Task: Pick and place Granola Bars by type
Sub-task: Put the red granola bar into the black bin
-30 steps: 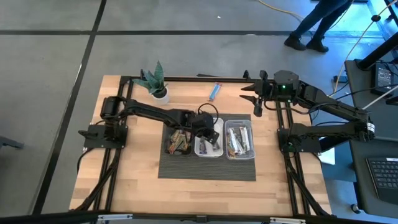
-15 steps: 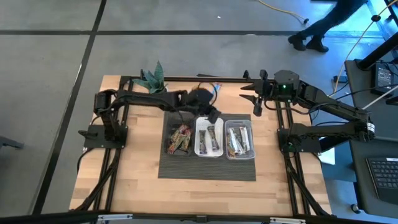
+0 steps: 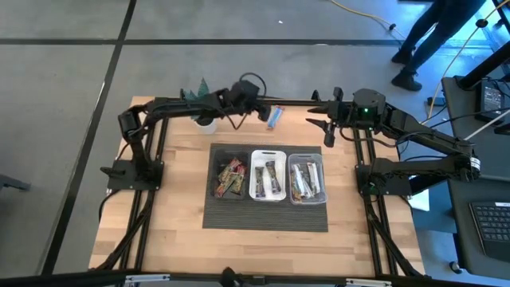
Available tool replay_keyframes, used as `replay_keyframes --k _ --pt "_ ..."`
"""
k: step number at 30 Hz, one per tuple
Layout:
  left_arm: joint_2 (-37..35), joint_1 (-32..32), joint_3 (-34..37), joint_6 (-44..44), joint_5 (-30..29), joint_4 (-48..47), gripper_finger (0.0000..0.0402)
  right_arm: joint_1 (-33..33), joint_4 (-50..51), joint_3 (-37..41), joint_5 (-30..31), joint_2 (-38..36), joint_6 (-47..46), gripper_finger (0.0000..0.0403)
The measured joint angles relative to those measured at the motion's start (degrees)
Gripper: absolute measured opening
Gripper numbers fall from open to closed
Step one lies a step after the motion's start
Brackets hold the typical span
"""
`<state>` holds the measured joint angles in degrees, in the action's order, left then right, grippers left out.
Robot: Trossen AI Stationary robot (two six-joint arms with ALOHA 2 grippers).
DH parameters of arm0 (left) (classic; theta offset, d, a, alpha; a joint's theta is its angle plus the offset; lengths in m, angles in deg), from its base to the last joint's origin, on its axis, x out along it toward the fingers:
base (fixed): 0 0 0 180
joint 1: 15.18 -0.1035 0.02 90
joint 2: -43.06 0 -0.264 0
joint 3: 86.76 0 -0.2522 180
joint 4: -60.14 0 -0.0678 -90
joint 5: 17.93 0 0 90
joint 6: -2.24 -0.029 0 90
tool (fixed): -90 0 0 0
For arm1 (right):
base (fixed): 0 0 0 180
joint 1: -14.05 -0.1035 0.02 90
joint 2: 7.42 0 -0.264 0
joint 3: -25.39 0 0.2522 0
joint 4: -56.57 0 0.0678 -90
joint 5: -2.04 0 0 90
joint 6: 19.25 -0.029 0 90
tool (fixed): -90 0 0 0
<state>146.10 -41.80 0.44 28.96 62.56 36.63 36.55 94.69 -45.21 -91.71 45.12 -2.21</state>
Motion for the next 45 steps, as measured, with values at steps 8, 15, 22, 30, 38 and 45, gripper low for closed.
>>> replay_keyframes --k 8,15,22,30,38,45 --pt "0.01 -5.44 0.0 1.15 9.45 0.03 0.0295 0.0 -0.37 0.0 8.85 0.0 -0.33 0.0136" --pt "6.03 -5.22 -9.58 -5.47 9.99 -6.46 0.0294 0.17 -2.8 0.0 12.35 0.0 -0.3 0.0136" --pt "19.19 -4.68 -27.88 -7.07 11.19 -21.84 0.0294 0.35 -3.69 0.0 12.33 0.0 -0.87 0.0136" --pt "27.48 -1.38 -34.6 -5.28 10.83 -24.85 0.0294 0.37 -2.75 0.0 13.14 0.0 -1.62 0.0136" --pt "30.82 -1.1 -34.64 -2.43 5.94 -26.14 0.0294 0.4 -2.73 0.0 13.22 0.0 -1.46 0.0136" --pt "30.73 -1.76 -34.67 -1.2 8.52 -26.56 0.0294 1.06 -2.71 0.0 13.35 0.0 -1.36 0.0136"
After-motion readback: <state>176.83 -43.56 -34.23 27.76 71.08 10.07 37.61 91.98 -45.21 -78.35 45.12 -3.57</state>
